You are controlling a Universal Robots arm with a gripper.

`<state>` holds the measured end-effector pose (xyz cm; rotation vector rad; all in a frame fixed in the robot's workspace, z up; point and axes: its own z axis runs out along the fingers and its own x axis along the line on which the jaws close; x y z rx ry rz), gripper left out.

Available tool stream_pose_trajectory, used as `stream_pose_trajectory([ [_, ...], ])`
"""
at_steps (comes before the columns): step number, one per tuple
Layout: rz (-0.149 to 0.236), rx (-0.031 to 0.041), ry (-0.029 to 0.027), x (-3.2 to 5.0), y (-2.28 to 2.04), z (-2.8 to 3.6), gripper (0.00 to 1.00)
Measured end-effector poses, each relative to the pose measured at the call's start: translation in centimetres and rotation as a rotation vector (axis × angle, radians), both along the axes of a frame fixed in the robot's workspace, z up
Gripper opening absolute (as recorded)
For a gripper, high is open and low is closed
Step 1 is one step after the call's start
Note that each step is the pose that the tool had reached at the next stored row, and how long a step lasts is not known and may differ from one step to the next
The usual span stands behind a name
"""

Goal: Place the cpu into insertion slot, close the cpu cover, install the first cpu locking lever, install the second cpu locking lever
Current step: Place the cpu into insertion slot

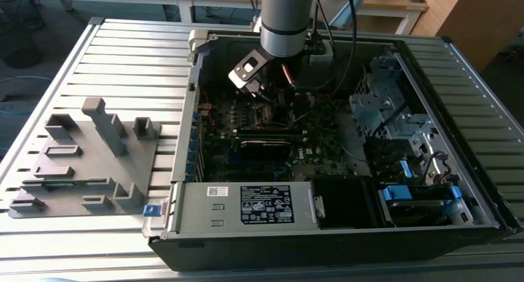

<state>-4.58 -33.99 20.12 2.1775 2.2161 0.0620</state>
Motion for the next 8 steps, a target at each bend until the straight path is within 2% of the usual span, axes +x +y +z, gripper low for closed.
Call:
stream_pose_trajectory([
  [8, -0.001, -0.0002, 0.0001, -0.13, 0.01, -0.36, 0.54],
])
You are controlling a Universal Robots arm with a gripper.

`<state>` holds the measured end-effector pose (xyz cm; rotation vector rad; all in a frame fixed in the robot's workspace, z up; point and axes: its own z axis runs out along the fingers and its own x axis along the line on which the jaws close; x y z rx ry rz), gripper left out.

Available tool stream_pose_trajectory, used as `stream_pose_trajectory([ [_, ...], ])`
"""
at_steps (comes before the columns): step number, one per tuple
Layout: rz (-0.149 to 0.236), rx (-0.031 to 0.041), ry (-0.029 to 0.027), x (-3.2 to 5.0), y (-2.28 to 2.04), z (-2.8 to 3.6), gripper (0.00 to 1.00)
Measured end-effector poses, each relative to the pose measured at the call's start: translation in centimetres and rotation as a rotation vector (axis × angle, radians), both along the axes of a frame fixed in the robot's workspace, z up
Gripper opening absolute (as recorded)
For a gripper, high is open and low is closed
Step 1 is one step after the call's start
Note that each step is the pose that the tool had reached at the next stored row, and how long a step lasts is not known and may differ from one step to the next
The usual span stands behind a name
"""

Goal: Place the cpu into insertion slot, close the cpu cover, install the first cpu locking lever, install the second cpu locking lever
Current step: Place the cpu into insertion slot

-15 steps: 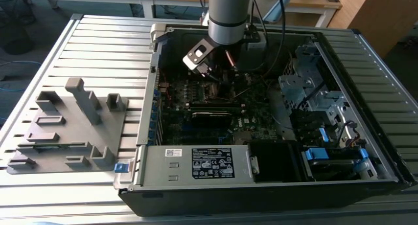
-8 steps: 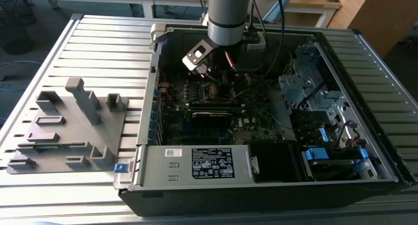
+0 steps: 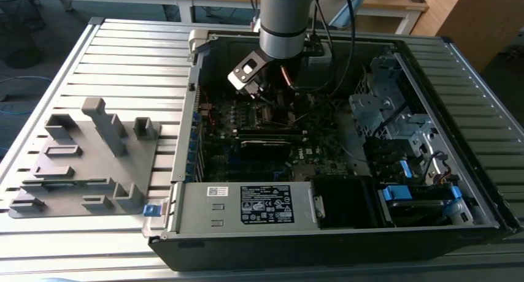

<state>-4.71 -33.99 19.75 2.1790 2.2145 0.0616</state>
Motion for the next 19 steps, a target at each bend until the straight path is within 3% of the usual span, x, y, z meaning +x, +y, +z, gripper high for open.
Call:
stream_pose_trajectory([
  [19, -0.003, -0.0001, 0.0, -0.24, 0.28, -0.4, 0.54],
])
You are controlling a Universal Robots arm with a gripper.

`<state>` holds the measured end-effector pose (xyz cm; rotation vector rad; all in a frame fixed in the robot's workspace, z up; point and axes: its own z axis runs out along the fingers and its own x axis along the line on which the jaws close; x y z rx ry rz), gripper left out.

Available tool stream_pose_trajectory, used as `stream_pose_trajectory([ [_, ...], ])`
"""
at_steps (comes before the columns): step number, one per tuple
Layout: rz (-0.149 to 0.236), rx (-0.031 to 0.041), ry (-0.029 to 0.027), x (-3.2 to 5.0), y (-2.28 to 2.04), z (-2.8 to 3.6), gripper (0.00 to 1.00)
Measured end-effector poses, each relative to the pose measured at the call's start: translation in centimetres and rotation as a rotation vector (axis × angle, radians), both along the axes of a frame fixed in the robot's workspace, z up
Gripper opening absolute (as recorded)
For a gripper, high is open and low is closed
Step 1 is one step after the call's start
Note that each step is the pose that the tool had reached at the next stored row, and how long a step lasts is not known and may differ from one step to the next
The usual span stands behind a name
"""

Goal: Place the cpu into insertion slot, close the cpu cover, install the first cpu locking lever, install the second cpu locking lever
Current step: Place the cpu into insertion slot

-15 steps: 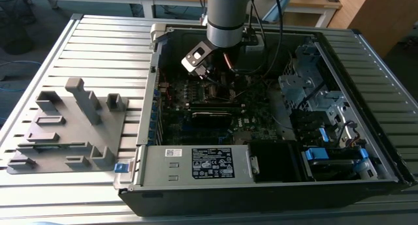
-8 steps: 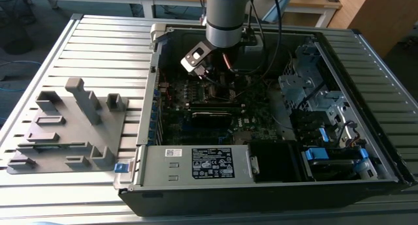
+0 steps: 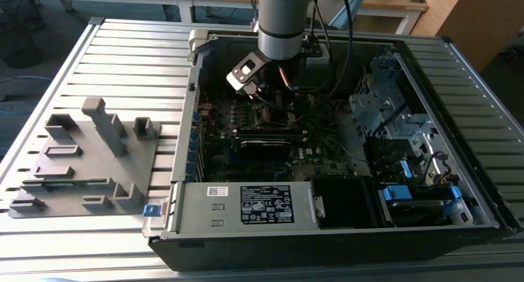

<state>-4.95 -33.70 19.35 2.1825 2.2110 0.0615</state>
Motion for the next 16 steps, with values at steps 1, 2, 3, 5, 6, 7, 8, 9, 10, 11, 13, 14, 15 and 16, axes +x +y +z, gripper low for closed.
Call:
stream_pose_trajectory([
  [1, 0.0, 0.0001, 0.0, 0.0, 0.0, 0.0, 0.54],
  [2, -0.001, 0.0, 0.0001, 0.0, 0.0, 0.0, 0.54],
  [3, -0.001, 0.0, 0.0, 0.01, 0.0, 0.0, 0.54],
  [5, -0.001, -0.0001, 0.0, 0.04, 0.0, 0.0, 0.54],
  [6, -0.001, -0.0001, 0.0, 0.05, 0.0, 0.0, 0.54],
  [7, -0.001, -0.0001, 0.0, 0.05, 0.0, 0.0, 0.54],
  [8, -0.001, -0.0004, 0.0, 0.05, 0.0, 0.03, 0.54],
  [9, -0.001, -0.0003, 0.0, 0.05, 0.01, 0.09, 0.54],
  [10, -0.001, -0.0002, -0.0001, 0.05, 0.0, 0.18, 0.54],
  [11, -0.001, -0.0003, 0.0001, 0.05, 0.0, 0.26, 0.54],
  [13, -0.001, -0.0003, -0.0001, 0.05, 0.01, 0.28, 0.54],
  [14, -0.003, -0.0003, -0.0001, 0.05, 0.01, 0.28, 0.54],
  [15, -0.007, -0.0005, 0.0, 0.05, 0.0, 0.27, 0.54],
  [16, -0.009, -0.0005, 0.0, 0.05, 0.0, 0.26, 0.54],
])
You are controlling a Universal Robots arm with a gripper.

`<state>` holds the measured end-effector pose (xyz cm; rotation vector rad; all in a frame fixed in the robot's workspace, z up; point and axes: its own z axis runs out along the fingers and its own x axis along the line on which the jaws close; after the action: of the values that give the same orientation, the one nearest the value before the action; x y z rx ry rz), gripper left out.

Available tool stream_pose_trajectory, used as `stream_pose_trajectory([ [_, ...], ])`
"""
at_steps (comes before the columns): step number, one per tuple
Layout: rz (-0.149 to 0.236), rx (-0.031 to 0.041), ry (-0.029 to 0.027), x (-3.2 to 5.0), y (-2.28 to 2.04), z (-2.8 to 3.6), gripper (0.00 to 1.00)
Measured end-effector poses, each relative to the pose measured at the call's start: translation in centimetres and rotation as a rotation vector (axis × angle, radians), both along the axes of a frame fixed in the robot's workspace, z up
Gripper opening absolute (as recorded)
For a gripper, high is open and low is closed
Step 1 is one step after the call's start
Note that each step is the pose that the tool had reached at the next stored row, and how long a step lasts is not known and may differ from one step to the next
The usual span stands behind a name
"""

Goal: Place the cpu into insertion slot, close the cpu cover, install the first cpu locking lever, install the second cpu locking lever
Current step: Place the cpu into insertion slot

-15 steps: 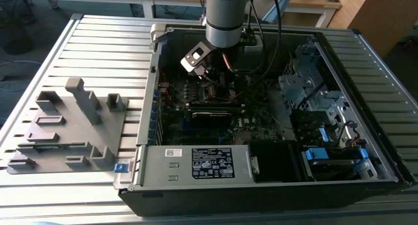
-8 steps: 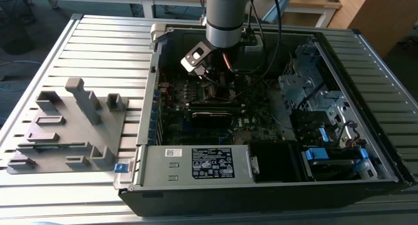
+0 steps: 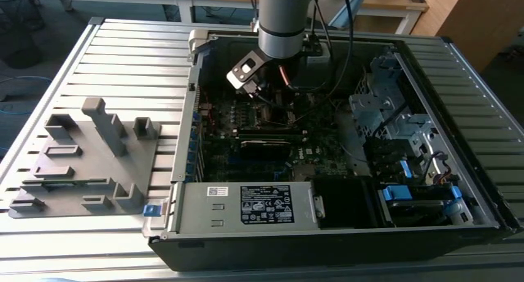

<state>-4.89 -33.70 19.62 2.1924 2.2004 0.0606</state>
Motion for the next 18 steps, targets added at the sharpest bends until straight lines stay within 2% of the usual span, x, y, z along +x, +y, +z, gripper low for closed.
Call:
stream_pose_trajectory([
  [4, -0.003, 0.0, 0.0, 0.15, 0.03, 0.03, 0.54],
  [5, -0.003, -0.0001, 0.0001, 0.15, 0.16, 0.02, 0.54],
  [18, 0.01, -0.0001, 0.0, 0.15, 0.15, -0.02, 0.54],
])
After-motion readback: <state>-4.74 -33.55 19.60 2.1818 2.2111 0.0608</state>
